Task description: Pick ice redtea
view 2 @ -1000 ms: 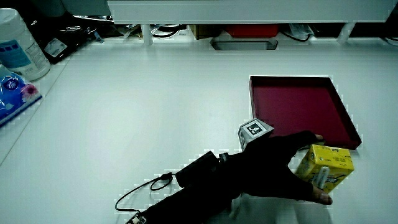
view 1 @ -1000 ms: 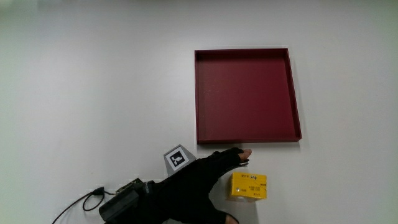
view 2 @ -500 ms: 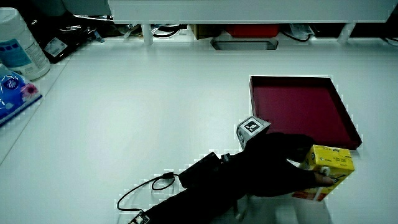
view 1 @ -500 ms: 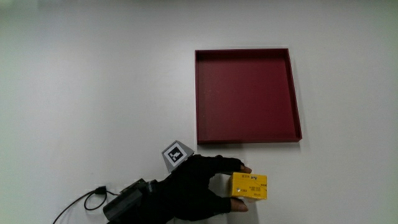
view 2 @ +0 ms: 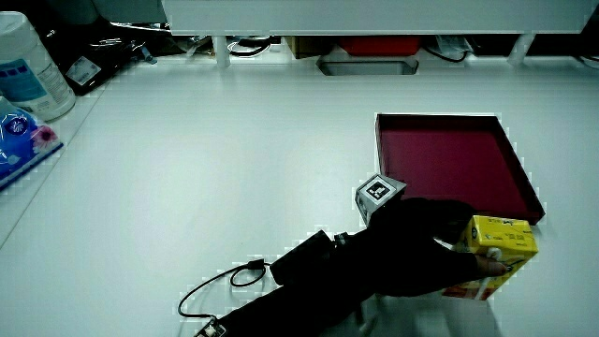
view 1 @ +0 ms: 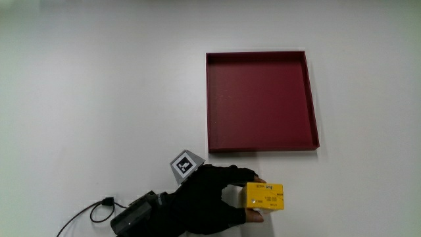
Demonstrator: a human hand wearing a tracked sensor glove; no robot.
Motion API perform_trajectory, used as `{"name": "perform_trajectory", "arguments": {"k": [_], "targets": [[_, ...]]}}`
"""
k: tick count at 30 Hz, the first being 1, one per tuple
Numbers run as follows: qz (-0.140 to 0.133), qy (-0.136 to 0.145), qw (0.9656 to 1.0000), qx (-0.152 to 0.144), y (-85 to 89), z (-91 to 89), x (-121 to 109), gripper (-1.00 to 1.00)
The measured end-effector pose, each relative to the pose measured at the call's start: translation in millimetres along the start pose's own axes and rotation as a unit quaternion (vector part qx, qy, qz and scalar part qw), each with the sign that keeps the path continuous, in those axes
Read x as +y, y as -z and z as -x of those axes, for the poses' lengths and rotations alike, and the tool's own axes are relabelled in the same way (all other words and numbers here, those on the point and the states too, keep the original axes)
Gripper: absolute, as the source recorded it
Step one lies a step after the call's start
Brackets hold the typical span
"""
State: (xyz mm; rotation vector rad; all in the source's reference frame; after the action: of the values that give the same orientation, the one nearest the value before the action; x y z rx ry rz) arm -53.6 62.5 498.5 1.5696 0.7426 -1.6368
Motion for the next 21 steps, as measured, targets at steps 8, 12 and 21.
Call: {"name": "perform_trajectory", "arguments": {"k": [8,12,21], "targets": [[-0.043,0.006,0.9990,0.001,-5.7,1.9,-0.9,0.35],[-0.051,0.005,0.9986,-0.010,-6.4,3.8,-0.8,0.52],[-0.061,0.015,0.9979,-0.014,-5.9,4.6,-1.9,0.91]]}}
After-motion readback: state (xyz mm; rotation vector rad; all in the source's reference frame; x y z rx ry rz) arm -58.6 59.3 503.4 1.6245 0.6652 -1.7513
